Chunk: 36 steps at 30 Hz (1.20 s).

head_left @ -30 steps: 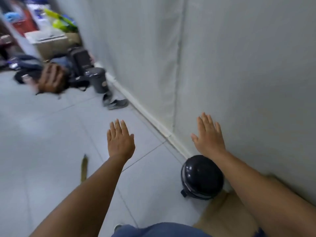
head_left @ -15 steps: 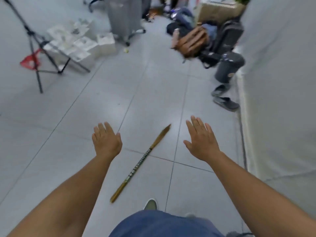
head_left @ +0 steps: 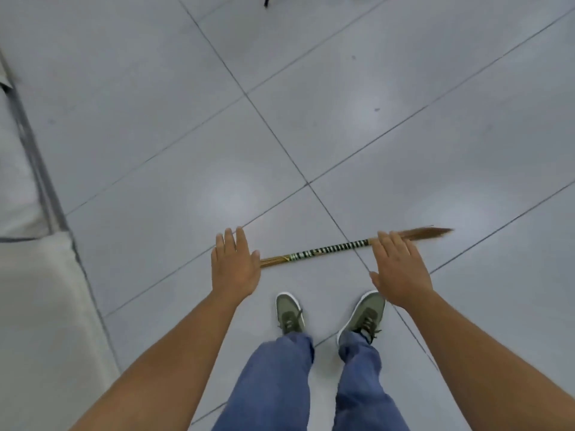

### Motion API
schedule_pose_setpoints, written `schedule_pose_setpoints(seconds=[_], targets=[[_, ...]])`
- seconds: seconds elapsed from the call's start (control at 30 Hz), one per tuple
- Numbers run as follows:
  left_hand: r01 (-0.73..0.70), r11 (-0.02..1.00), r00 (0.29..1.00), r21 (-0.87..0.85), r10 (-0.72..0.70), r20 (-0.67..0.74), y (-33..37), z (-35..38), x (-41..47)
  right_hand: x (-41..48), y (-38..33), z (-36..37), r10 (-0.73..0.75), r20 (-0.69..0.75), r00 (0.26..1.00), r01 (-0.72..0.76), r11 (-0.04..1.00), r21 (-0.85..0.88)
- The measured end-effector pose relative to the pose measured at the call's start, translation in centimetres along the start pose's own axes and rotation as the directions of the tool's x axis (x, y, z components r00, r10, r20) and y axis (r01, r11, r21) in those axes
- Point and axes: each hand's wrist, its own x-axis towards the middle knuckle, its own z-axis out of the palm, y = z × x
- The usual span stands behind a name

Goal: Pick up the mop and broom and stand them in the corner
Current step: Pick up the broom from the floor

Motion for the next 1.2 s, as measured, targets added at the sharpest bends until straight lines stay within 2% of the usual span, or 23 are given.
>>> schedule_pose_setpoints(seconds=[0.13,0.23,0.37,0.47,0.53,0.63,0.67,0.73,0.8,1.07,1.2], targets=[[-0.043,0.999,0.995,-0.011,0.044,0.093,1.8,8.8,2.6,5.4,0.4,7.5,-0.085,0.113,0.990,0.082,0.996,0.030],[-0.089,0.996,0.986,0.007,0.088,0.142,2.1,18.7,7.8,12.7,0.5,16.6,-0.135,0.138,0.981,0.124,0.989,0.086],[-0.160,0.985,0.978,0.057,0.151,0.146,1.5,31.4,15.1,22.8,0.0,27.8,-0.201,0.186,0.962,0.211,0.977,-0.036],[-0.163,0.983,0.976,0.080,0.149,0.160,0.7,40.7,20.4,29.7,-0.3,35.0,-0.149,0.142,0.979,0.165,0.980,-0.110],[-0.217,0.960,0.964,0.175,0.182,0.193,0.1,45.6,23.2,32.7,-0.4,38.3,-0.104,0.109,0.989,0.120,0.981,-0.154],[-0.234,0.943,0.969,0.236,0.205,0.141,-0.5,48.4,25.9,33.8,0.2,39.4,-0.112,0.067,0.991,0.123,0.975,-0.185],[-0.214,0.953,0.975,0.216,0.195,0.106,-0.6,48.2,26.2,33.6,0.4,38.8,-0.117,0.071,0.991,0.129,0.974,-0.187],[-0.193,0.968,0.976,0.157,0.173,0.134,-0.4,46.0,25.4,32.0,1.0,35.8,-0.119,0.080,0.990,0.131,0.976,-0.172],[-0.238,0.961,0.963,0.141,0.214,0.167,-0.1,43.3,24.1,30.1,1.3,32.7,-0.122,0.069,0.990,0.132,0.978,-0.164],[-0.382,0.909,0.917,0.166,0.349,0.195,2.3,19.9,12.2,15.1,1.7,12.0,-0.081,0.081,0.993,0.087,0.993,-0.084],[-0.405,0.888,0.906,0.218,0.356,0.229,4.2,7.1,4.4,6.0,2.0,0.5,-0.081,0.066,0.995,0.084,0.996,-0.041]])
